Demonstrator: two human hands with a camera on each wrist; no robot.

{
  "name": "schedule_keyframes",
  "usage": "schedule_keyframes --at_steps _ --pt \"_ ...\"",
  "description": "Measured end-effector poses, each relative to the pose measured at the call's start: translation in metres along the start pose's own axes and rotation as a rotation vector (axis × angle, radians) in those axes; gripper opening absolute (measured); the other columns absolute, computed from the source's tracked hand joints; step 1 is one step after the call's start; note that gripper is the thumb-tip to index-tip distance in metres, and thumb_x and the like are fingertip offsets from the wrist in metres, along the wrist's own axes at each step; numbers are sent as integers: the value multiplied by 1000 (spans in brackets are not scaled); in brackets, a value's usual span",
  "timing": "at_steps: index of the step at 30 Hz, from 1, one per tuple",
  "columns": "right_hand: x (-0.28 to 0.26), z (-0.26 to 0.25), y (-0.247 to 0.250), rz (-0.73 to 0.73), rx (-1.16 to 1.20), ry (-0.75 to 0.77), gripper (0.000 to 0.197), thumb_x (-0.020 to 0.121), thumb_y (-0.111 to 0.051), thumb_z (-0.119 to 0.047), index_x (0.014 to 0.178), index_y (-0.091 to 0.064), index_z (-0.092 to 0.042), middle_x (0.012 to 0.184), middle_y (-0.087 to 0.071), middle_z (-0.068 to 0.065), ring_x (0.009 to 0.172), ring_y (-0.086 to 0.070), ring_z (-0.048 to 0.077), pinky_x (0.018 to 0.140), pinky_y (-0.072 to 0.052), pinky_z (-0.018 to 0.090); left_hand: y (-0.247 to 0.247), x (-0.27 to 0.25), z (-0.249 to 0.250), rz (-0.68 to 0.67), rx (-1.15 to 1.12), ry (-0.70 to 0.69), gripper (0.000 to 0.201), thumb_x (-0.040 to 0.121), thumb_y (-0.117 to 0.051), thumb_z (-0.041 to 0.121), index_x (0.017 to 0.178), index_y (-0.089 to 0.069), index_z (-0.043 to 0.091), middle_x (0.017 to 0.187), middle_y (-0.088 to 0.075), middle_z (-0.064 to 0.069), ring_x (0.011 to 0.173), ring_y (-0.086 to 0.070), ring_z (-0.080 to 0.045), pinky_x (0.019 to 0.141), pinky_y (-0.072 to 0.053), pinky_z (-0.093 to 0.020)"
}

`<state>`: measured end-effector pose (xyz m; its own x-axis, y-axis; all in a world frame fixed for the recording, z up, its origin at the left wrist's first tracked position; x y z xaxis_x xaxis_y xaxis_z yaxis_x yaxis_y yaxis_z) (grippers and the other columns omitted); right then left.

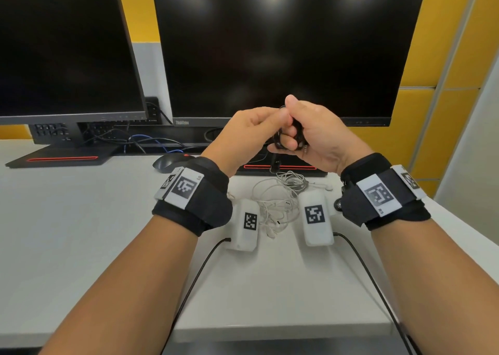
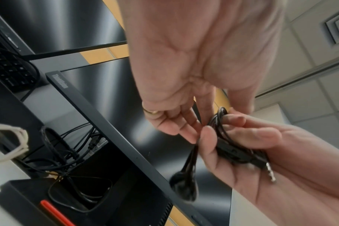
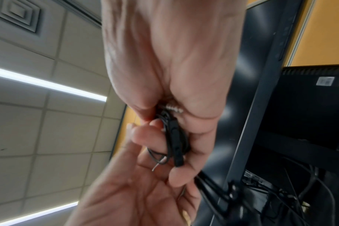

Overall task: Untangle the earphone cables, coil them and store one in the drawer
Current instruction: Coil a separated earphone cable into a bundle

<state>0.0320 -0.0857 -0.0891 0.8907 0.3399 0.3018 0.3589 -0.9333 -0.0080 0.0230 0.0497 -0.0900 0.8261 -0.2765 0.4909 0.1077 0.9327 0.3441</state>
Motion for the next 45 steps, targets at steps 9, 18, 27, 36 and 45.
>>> schedule_keyframes --at_steps 9,18,27,36,45 --pt "2 4 7 -8 -120 24 32 104 -44 -29 79 -60 -16 79 -59 0 83 -56 16 82 -53 37 9 0 -11 113 65 -88 22 100 -50 23 85 -63 15 75 -63 8 74 -59 2 79 -48 -16" --pt "5 6 12 123 -199 32 27 103 -46 -27 88 -66 -17 98 -56 8 88 -51 22 63 -47 26 15 1 -12 84 26 48 39 101 -47 29 95 -68 -4 62 -63 18 79 -58 -3 92 -45 -34" --pt "2 2 27 112 -430 -39 15 96 -57 -9 91 -70 -9 74 -49 4 64 -42 11 57 -39 22 22 1 -14 197 204 53 23 97 -54 30 84 -71 22 79 -62 12 78 -57 1 68 -40 -14" --pt "-5 -4 26 33 -457 18 19 95 -59 -14 89 -74 -23 92 -62 6 79 -50 13 71 -41 26 21 2 -18 260 296 54 26 98 -54 29 99 -74 12 90 -69 -7 87 -62 -16 64 -43 -14" --pt "1 -1 22 148 -85 144 13 90 -62 3 92 -71 -7 80 -68 6 76 -67 13 67 -56 20 13 2 -18 184 155 79 23 98 -54 25 91 -72 13 71 -61 3 68 -57 -6 71 -50 -21"
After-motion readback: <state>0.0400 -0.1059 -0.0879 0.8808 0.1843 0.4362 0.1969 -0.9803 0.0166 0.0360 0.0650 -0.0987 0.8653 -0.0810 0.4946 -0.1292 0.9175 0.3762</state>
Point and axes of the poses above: each hand's wrist, its own x-axis towards the middle knuckle, its own y-axis out of the back of the hand, z = x × y, the point moved 1 cm from there along x, towards the middle knuckle
